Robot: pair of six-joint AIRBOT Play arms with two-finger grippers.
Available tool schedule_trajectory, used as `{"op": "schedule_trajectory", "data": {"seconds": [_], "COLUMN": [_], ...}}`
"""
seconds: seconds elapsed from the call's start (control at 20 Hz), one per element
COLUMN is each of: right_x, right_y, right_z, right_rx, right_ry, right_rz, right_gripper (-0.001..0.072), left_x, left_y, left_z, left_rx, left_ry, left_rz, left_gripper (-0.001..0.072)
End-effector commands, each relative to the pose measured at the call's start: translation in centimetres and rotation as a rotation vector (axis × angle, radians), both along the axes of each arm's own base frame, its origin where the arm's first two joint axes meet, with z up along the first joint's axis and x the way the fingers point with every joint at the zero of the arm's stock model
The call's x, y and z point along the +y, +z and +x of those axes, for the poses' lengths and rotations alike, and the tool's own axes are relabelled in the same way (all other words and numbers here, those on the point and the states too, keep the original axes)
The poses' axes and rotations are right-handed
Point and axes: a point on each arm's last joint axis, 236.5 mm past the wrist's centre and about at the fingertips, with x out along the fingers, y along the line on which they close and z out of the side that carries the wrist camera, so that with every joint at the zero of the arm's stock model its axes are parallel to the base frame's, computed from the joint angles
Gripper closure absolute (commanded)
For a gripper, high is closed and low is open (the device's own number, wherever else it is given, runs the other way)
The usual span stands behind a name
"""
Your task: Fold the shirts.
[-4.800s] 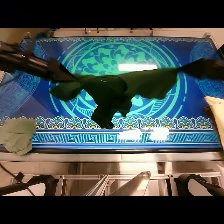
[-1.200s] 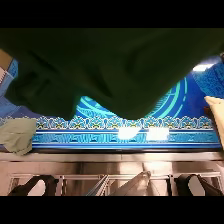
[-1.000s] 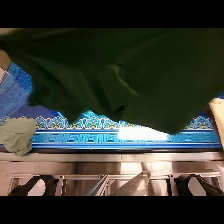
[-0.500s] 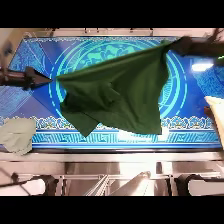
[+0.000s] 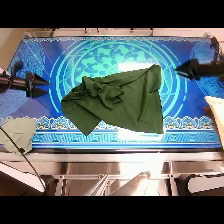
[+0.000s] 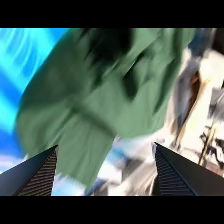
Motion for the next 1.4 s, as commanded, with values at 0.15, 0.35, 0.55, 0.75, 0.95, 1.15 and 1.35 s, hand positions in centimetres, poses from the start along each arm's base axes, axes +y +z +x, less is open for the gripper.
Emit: {"op": "schedule_trajectory", "data": {"seconds": [0.15, 0.35, 0.55, 0.75, 0.95, 1.15, 1.35], "right_x": [-0.7, 0.0, 1.5, 2.5, 2.6, 4.0, 7.6], "right_y": [-3.7, -4.9, -6.4, -8.9, -13.2, -16.8, -19.2], "right_z": [-11.0, -13.2, -15.5, -17.7, -19.3, -20.9, -20.7], "right_rx": [0.224, 0.239, 0.281, 0.364, 0.465, 0.588, 0.631], "right_ry": [-0.017, -0.073, -0.105, -0.147, -0.226, -0.217, -0.161], "right_rz": [0.041, 0.038, 0.068, 0.092, 0.095, 0.118, 0.089], "right_gripper": [0.0347, 0.0347, 0.0346, 0.0324, 0.0203, 0.0209, 0.0317], "left_x": [-1.8, -4.2, -7.2, -7.6, -8.2, -8.5, -8.6], "left_y": [-8.7, -11.8, -11.0, -9.2, -8.0, -7.8, -7.6], "left_z": [-9.4, -9.5, -3.6, -1.2, -2.0, -3.3, -3.6], "left_rx": [0.285, 0.296, 0.103, 0.018, 0.035, 0.067, 0.073], "left_ry": [-0.014, -0.026, 0.045, 0.026, -0.03, -0.074, -0.082], "left_rz": [0.157, 0.19, 0.162, 0.182, 0.147, 0.133, 0.127], "left_gripper": [0.0086, 0.0108, 0.0183, 0.053, 0.0637, 0.0636, 0.0637]}}
